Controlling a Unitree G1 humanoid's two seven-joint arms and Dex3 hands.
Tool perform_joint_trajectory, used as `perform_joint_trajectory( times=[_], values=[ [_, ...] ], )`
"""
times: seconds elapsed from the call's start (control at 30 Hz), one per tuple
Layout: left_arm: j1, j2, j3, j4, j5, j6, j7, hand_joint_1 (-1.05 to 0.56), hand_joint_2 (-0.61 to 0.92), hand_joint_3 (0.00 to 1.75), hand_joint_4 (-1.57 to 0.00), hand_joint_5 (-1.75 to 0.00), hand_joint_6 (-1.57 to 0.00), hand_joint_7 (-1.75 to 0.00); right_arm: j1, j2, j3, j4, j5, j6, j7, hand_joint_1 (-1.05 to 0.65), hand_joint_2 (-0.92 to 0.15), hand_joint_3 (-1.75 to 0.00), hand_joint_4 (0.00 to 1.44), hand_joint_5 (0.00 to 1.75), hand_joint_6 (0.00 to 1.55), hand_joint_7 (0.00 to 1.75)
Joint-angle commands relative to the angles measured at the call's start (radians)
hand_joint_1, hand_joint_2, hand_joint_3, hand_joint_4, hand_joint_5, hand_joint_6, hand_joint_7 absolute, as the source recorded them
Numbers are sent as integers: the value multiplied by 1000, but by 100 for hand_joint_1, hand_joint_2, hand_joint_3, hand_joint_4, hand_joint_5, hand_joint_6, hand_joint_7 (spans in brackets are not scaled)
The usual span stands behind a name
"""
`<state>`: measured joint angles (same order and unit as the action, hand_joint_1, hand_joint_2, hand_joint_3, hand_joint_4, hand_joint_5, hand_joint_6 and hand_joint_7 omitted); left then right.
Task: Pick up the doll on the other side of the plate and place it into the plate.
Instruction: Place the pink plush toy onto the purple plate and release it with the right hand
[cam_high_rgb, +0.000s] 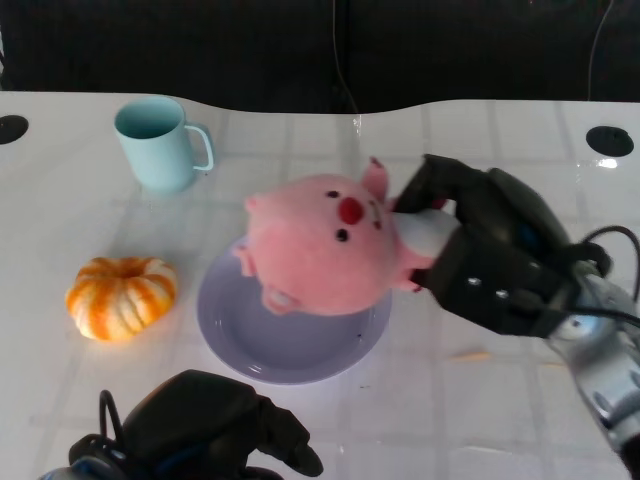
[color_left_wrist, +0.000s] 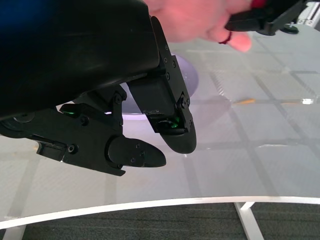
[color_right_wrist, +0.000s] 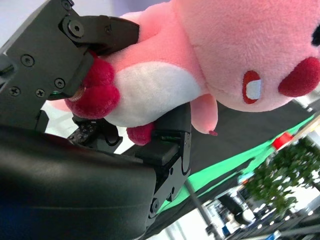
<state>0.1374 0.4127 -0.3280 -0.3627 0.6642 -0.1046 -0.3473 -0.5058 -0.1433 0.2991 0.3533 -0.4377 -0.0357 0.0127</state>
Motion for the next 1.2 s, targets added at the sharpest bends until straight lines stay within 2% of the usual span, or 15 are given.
perform_joint_trajectory(
  times=[0.03,0.13,0.3,0.33,0.37,0.4,0.43,0.47,0.5,0.53,0.6,0.7,0.93,1.07,1.2],
  values=[
    [-7,-1,-8,10,14,0,14,-24,92,22,-81,-121,-111,-1,-71,29,30,70,-25,-1,-4,-13,-42,-120,92,175,75,166],
    [-7,-7,-11,13,17,0,19,-24,92,22,-81,-121,-111,-1,-111,57,60,152,-56,-20,-33,-14,-43,-113,90,175,74,171],
    [-6,-13,-12,12,11,3,14,-24,92,24,-80,-126,-110,-1,-154,107,63,265,-60,-15,-65,-13,-44,-111,91,175,73,172],
    [-7,-12,-12,15,11,0,16,-23,92,23,-79,-128,-110,-1,-158,112,64,278,-63,-11,-69,-13,-42,-112,89,175,76,155],
    [-10,-12,-12,18,11,-3,18,-22,92,22,-79,-130,-111,-1,-162,115,65,288,-64,-9,-69,-14,-43,-105,83,160,78,123],
    [-11,-13,-12,22,9,-6,22,-22,92,21,-79,-131,-111,-1,-166,111,68,293,-67,-9,-60,-14,-46,-99,81,151,80,105],
    [-13,-14,-12,25,6,-7,23,-22,92,21,-79,-132,-111,-1,-167,104,74,291,-70,-8,-44,-17,-56,-78,75,123,76,79],
    [-14,-16,-12,28,5,-7,25,-22,92,21,-79,-132,-111,-1,-167,96,80,283,-74,0,-22,-23,-71,-48,68,88,72,45],
    [-16,-17,-12,28,5,-1,20,-22,92,21,-79,-133,-111,-1,-166,89,85,274,-79,5,-6,-27,-79,-31,63,68,67,26],
    [-18,-18,-12,27,5,3,14,-22,92,21,-78,-133,-111,-1,-165,84,88,267,-83,8,4,-31,-84,-21,58,55,63,15],
    [-21,-16,-11,29,8,6,11,-23,92,22,-77,-133,-110,-1,-160,75,95,258,-97,-2,8,-39,-90,-10,51,42,57,4],
    [-8,-11,-12,21,13,2,14,-23,92,23,-77,-132,-110,-1,-128,53,109,189,-118,8,35,-48,-92,-10,46,39,52,1],
    [3,-2,3,19,6,-8,25,-22,92,20,-76,-132,-112,-2,-53,-1,117,32,-112,12,123,-54,-92,-14,33,32,43,0],
    [-4,-3,5,22,0,-6,18,-23,92,22,-77,-128,-111,-1,-10,-16,101,-39,-99,13,142,-57,-92,-12,37,34,43,1],
    [-13,-2,8,35,-6,-15,22,-22,92,24,-79,-126,-112,-1,69,-56,80,-178,-89,15,176,-58,-92,-14,40,37,45,1]
  ],
)
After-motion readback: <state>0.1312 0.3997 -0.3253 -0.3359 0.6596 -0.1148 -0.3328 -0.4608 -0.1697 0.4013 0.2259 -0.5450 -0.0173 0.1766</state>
